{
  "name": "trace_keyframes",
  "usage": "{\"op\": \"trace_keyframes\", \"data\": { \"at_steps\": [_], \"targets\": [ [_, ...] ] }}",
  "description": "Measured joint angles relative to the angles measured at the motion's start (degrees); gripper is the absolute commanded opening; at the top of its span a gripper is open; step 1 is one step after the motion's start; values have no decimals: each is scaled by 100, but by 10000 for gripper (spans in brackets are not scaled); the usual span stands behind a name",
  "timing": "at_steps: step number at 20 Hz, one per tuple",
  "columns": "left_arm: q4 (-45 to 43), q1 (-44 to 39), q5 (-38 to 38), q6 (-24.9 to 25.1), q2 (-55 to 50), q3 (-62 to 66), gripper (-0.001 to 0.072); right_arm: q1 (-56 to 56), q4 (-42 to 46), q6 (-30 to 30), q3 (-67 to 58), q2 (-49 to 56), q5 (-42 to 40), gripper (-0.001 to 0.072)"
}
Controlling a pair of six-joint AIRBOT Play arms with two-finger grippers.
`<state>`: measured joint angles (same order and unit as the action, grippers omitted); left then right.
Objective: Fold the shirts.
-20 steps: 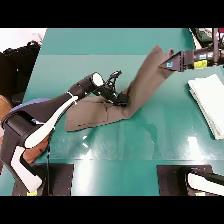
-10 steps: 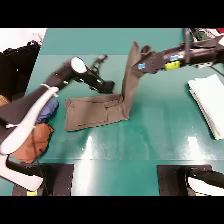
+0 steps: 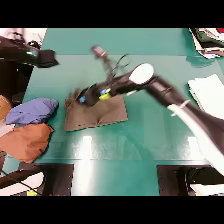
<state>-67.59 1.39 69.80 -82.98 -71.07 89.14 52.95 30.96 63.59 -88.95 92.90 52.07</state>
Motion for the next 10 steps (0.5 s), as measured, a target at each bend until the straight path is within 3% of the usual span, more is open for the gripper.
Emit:
{"op": "trace_keyframes", "data": {
  "at_steps": [3,7,8,10],
  "targets": [
    [-48,267,120,33,227,0,27,116,57,-120,15,240,151,425],
    [-74,396,297,48,334,0,27,-546,380,50,581,-48,511,426],
    [-79,409,313,50,345,0,27,-835,533,164,859,-197,584,444],
    [-76,424,341,52,358,-2,27,-1451,767,345,1429,-468,656,594]
  ]
}}
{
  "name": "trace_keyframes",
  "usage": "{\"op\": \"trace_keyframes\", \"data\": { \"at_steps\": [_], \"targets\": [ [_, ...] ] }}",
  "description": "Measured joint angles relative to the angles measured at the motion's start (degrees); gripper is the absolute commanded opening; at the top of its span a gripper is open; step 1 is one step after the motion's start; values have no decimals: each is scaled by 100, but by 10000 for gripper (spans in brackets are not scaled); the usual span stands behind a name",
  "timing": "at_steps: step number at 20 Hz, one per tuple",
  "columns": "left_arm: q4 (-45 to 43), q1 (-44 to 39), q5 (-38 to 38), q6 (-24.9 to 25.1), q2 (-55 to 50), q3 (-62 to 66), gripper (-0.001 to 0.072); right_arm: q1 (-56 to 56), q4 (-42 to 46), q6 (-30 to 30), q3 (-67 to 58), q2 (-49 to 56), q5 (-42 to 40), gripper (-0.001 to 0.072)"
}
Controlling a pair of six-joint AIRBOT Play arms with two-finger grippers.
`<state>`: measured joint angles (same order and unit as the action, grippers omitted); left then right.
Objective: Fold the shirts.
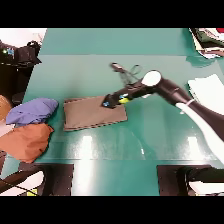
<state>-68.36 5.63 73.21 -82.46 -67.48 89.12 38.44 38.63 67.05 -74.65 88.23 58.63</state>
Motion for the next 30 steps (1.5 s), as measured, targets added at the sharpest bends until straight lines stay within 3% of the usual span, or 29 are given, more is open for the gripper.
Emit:
{"op": "trace_keyframes", "data": {
  "at_steps": [6,12,14,15,16,17,18,24,30],
  "targets": [
    [129,15,-162,13,-11,-33,27,-1438,-52,205,1121,-131,223,591],
    [179,15,-337,120,-17,-37,27,-1338,-459,275,713,809,326,575],
    [186,15,-350,153,-17,-37,27,-1102,-640,299,343,1215,363,427],
    [205,15,-356,157,-17,-37,27,-964,-704,315,138,1419,413,423],
    [238,15,-356,166,-17,-39,26,-833,-765,315,-59,1585,435,336],
    [278,15,-356,175,-17,-37,26,-691,-782,286,-264,1740,439,104],
    [323,13,-352,177,-17,-37,26,-575,-763,247,-446,1871,444,13],
    [455,-540,-387,85,-17,-37,26,-688,-831,76,-1622,2022,721,12],
    [490,-1648,-855,-94,-17,-37,26,-2616,-229,116,-2076,1099,911,12]
  ]
}}
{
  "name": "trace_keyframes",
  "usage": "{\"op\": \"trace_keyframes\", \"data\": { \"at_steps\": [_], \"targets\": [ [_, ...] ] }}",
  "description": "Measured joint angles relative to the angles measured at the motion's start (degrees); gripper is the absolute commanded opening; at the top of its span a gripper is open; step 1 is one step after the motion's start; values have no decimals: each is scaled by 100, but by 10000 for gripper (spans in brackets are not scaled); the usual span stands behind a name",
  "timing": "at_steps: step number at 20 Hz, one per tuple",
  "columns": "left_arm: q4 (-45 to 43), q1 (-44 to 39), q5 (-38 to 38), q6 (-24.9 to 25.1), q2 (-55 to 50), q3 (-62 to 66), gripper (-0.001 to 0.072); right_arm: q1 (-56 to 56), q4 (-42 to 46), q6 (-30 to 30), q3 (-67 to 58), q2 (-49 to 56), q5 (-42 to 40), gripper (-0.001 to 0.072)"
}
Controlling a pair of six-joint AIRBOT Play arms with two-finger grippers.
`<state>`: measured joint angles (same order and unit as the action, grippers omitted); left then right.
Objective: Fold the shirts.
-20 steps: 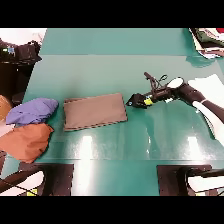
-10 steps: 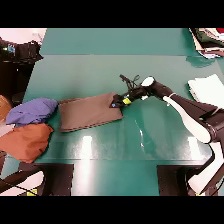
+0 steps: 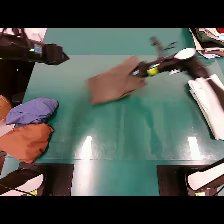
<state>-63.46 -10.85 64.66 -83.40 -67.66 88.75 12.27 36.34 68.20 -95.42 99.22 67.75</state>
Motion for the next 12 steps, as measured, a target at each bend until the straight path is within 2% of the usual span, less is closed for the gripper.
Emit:
{"op": "trace_keyframes", "data": {
  "at_steps": [6,12],
  "targets": [
    [7,-826,-667,-144,-13,-2,26,-2472,835,76,-63,-682,114,12],
    [31,-1123,-815,-212,-190,-2,26,-3858,953,107,-76,-802,-118,12]
  ]
}}
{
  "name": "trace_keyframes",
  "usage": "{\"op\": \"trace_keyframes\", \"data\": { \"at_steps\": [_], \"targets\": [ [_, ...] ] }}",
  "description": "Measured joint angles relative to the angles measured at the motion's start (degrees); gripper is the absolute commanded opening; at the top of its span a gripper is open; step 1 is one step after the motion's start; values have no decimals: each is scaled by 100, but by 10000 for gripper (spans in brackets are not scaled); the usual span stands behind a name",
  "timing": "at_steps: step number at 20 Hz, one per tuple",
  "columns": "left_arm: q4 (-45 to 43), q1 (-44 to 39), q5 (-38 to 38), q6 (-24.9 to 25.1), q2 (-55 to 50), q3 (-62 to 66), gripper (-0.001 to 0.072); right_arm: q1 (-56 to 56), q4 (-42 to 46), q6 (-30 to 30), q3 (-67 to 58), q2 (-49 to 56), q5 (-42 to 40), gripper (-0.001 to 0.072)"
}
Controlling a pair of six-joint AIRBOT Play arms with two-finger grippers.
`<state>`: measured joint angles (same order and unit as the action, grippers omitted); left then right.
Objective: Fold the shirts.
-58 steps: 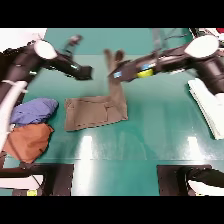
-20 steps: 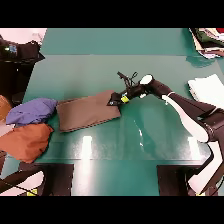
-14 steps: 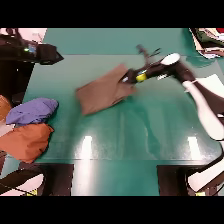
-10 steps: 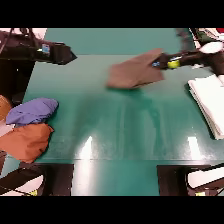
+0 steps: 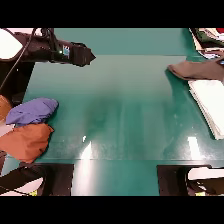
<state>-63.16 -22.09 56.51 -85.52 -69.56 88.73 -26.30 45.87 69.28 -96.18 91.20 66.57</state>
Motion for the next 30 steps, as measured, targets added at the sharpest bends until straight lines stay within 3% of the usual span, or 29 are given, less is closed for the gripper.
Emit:
{"op": "trace_keyframes", "data": {
  "at_steps": [5,12,20,23,26,28,30],
  "targets": [
    [35,-42,2,-15,-136,0,27,-354,-131,-2,-481,-24,-24,11],
    [46,-52,7,-11,-170,0,27,-466,-83,-2,-1410,-284,717,11],
    [39,-52,44,28,-173,0,26,-1320,278,31,103,-1403,988,14],
    [31,-52,46,42,-173,0,27,-1777,833,39,977,-1827,1084,17],
    [24,-52,50,48,-173,0,27,-2149,1453,39,1753,-2155,1119,207],
    [22,-52,52,50,-173,0,27,-2387,1707,48,2149,-2284,1121,470],
    [20,-52,52,50,-173,0,27,-2599,1832,70,2371,-2356,1126,503]
  ]
}}
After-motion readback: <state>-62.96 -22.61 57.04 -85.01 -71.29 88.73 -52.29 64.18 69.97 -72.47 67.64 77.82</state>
